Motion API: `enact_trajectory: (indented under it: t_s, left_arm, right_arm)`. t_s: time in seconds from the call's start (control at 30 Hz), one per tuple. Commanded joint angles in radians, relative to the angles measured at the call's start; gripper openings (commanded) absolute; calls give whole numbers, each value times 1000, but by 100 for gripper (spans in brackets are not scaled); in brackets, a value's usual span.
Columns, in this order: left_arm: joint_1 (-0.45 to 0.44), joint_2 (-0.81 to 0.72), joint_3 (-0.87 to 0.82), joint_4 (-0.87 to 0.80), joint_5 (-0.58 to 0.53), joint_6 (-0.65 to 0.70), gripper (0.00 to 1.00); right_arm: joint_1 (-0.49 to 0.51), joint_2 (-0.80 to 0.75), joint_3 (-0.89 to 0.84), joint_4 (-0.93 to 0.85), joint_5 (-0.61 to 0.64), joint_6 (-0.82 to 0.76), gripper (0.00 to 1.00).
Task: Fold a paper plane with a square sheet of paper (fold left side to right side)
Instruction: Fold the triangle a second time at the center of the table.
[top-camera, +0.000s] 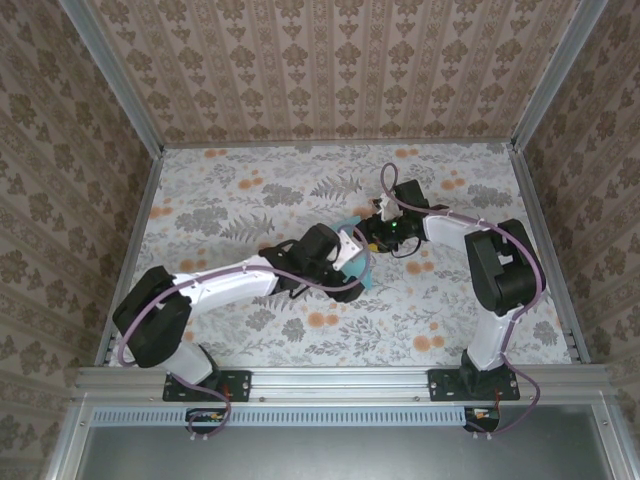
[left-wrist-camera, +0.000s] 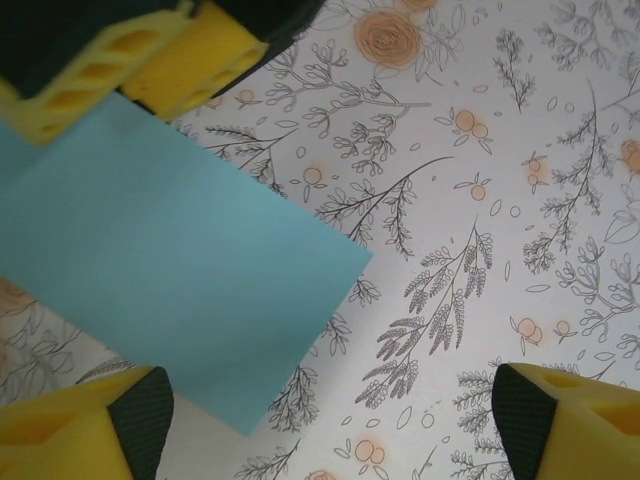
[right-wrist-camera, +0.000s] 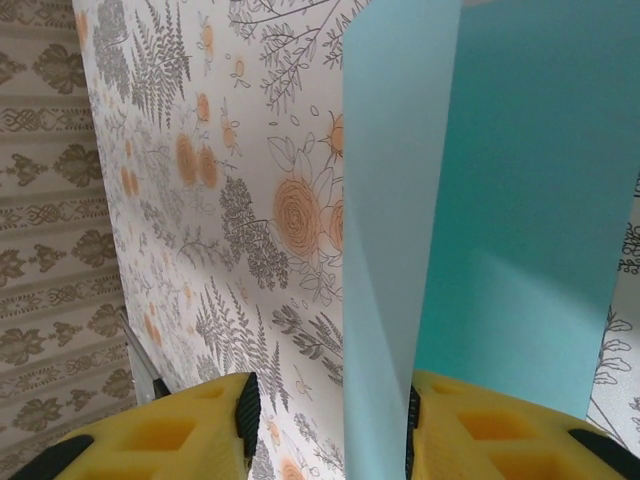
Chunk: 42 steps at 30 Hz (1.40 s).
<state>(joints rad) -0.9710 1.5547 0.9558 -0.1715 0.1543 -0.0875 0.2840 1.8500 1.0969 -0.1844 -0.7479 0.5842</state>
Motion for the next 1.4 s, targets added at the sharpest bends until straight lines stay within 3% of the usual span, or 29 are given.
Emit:
enact_trajectory:
  t_s: [0.0, 0.33, 0.6, 0.87, 1.07, 1.37]
  left_arm:
    - [-40, 44, 48, -12, -103, 57, 90]
    - [-142, 222, 188, -77, -291, 88, 99]
    - [-182, 316, 254, -128, -502, 60, 100]
    - [-196, 363, 293, -154, -539, 63, 99]
    - [-196, 370, 299, -160, -549, 59, 83]
    - [-195, 339, 275, -131, -527, 65, 48]
  right_arm:
    - [-3, 26, 30, -66, 7, 43, 41]
    - [-3, 33, 34, -64, 2, 72, 38]
    - [-3, 39, 42, -67, 2, 78, 37]
    - [-3, 44, 40, -67, 5, 80, 36]
    - [-3, 48, 41, -76, 10, 75, 36]
    - [-2, 54, 50, -99, 22, 56, 35]
